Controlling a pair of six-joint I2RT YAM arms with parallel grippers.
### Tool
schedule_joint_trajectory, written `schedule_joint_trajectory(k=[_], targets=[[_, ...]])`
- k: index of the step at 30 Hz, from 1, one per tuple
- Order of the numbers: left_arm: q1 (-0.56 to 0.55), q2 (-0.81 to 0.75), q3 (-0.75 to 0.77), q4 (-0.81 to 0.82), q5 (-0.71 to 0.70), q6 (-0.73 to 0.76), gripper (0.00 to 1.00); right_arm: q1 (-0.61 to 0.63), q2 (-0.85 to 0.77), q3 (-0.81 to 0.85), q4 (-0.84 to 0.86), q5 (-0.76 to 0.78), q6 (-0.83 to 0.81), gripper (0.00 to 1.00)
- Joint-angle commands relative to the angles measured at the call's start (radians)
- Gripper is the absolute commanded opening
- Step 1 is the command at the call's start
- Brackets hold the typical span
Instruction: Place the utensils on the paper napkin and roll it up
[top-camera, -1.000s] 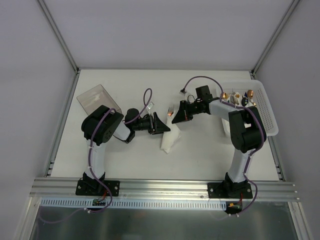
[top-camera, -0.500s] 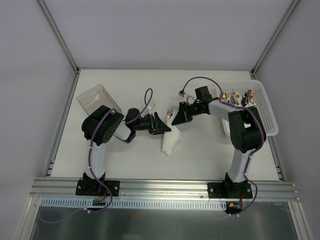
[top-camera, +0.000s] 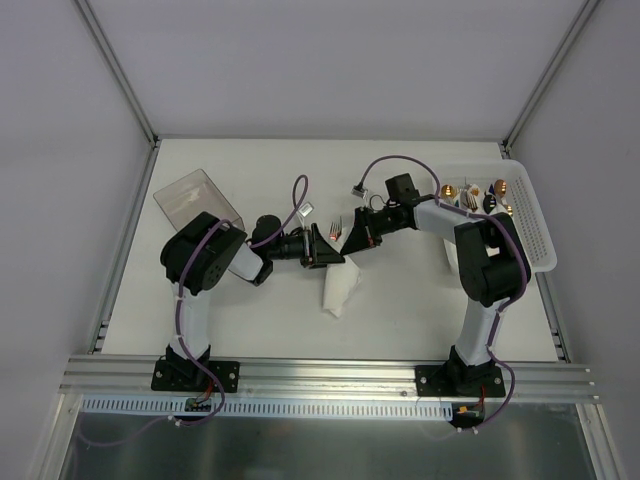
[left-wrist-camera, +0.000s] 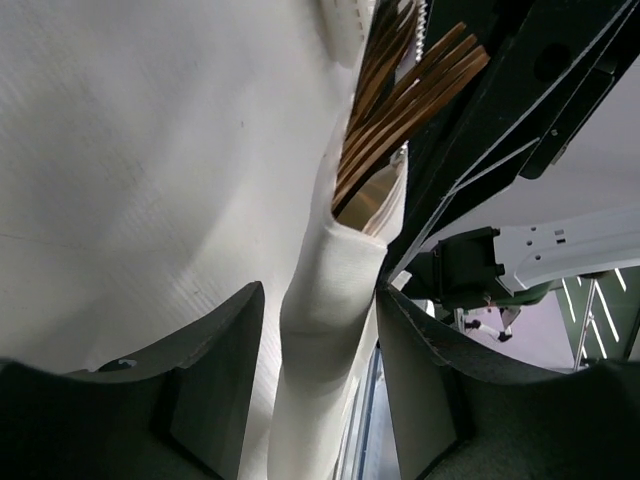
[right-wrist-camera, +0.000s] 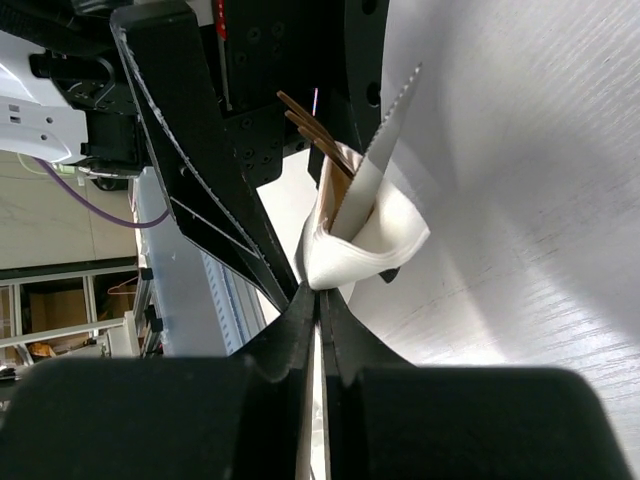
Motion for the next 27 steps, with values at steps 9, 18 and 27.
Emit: schedule_joint_trajectory(k=[9,18,27], targets=[[-0.028,-0.082,0.022,0.428,0.047,0.016,0.22,0.008,-0.036,0.060,-0.038,-0.097,-0.023,0.00],[-0.027,-0.147,-0.006,0.428,0.016,-0.004,0.02,0.007,-0.042,0.121,-0.063,-0.092,0.004,0.02],[0.025,-0.339,-0.046,0.201,-0.120,0.081,0.00,-0.114,-0.125,0.292,-0.081,0.007,0.135,0.41]])
